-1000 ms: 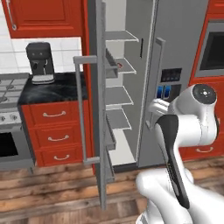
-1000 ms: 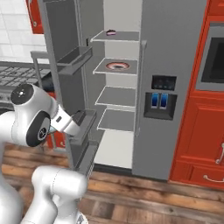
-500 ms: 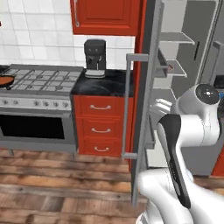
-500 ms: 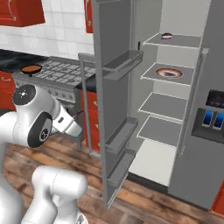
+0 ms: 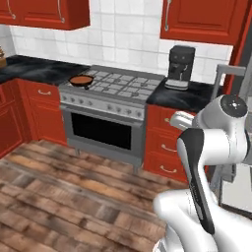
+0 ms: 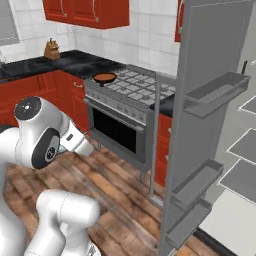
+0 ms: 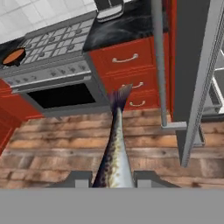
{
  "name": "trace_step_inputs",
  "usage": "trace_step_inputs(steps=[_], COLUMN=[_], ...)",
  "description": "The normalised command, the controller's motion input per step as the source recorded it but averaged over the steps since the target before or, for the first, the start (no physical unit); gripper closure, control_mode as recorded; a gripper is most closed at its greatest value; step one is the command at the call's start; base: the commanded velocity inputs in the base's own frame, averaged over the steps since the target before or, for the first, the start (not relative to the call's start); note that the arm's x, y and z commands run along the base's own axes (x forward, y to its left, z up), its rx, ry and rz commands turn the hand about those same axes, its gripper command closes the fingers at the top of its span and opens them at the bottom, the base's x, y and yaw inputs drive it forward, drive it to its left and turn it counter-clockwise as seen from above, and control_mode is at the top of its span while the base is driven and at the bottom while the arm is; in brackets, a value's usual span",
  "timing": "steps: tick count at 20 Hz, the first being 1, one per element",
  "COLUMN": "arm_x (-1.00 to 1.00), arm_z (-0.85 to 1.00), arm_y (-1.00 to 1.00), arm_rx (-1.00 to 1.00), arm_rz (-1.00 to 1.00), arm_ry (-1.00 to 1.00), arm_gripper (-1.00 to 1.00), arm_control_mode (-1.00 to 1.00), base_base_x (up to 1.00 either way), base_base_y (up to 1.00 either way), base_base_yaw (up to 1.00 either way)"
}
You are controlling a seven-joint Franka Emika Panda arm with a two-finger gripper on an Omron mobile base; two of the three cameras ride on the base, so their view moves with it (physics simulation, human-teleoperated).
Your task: Retrieve the fish from the fridge and place it on the saucepan with marinade on the stove.
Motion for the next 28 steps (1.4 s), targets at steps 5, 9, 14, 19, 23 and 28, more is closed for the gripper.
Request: trace_step_inputs(steps=[5,9,14,19,23,28], arm_x=[0.0,0.0,0.0,0.0,0.0,0.0], arm_z=[0.0,0.0,0.0,0.0,0.0,0.0], arm_y=[0.0,0.0,0.0,0.0,0.0,0.0], arm_rx=[0.0,0.0,0.0,0.0,0.0,0.0], arm_rz=[0.0,0.0,0.0,0.0,0.0,0.0], arm_ry=[0.0,0.0,0.0,0.0,0.0,0.0], arm_gripper=[1.0,1.0,1.0,1.0,1.0,1.0], arm_control_mode=[1.0,1.0,1.0,1.0,1.0,1.0], base_base_x=[-0.16,0.72,1.0,1.0,1.0,1.0], base_base_y=[0.59,0.71,0.49,0.15,0.03,-0.1], base_base_yaw=[0.69,0.47,0.13,0.0,-0.02,-0.22])
